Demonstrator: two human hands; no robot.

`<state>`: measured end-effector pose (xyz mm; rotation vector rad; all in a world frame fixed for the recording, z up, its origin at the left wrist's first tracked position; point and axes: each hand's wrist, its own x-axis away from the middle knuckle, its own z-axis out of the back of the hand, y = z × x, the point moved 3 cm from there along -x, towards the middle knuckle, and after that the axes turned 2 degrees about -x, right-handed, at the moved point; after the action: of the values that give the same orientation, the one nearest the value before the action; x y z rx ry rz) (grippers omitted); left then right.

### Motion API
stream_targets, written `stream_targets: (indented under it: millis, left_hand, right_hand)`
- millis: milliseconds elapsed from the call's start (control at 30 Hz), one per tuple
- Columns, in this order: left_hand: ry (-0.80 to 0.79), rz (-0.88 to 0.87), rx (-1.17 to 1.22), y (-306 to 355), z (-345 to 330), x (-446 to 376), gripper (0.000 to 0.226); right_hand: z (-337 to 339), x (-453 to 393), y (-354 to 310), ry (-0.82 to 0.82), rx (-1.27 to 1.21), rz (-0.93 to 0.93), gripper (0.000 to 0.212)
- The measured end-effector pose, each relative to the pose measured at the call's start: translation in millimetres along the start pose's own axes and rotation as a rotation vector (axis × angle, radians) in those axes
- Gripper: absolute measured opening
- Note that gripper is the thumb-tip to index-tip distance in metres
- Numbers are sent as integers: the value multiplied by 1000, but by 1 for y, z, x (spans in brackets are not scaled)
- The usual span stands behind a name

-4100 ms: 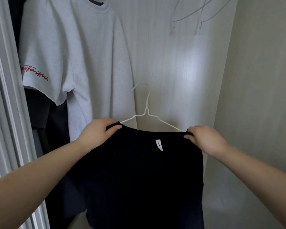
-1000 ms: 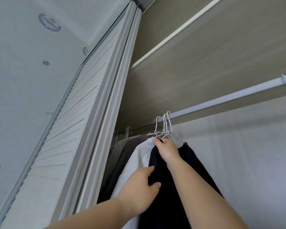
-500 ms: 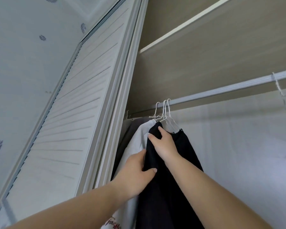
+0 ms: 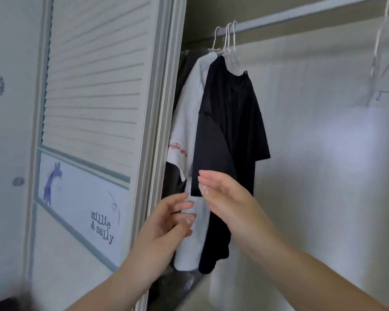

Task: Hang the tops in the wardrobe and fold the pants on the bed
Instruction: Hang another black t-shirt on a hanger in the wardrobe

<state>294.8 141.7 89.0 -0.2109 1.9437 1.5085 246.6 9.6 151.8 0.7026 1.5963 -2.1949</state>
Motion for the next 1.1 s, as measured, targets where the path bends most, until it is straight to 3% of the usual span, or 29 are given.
stream_targets:
  millis: [233,367,533,667,800,933,1100]
  left_hand:
    - [221,162,-67,-20,40,124,28]
    - [309,225,-198,-10,62,207,30]
    - [542,300,-309,6,59,328,25]
    - [751,408,-357,24,36,439,34]
    - [927,512,-411,58,7,544,27]
    - [1084,535,-418,91,-13,628,36]
    - [1287,505,-404,140,-25,735,31]
  right_hand:
    - [-75,96,60,-152,-89,-196,26]
    - [-118,159,73,-288,-161,-227,32]
    - [-150,248,73,-491,-256,-270,35]
    - [-160,333,64,-719,-274,-290,37]
    - [-163,420,39,-911,-313,-364,35]
    - [-170,487,13,-1022,-354,-430,32]
    - [-206,561,-37,-1188,-401,-498,26]
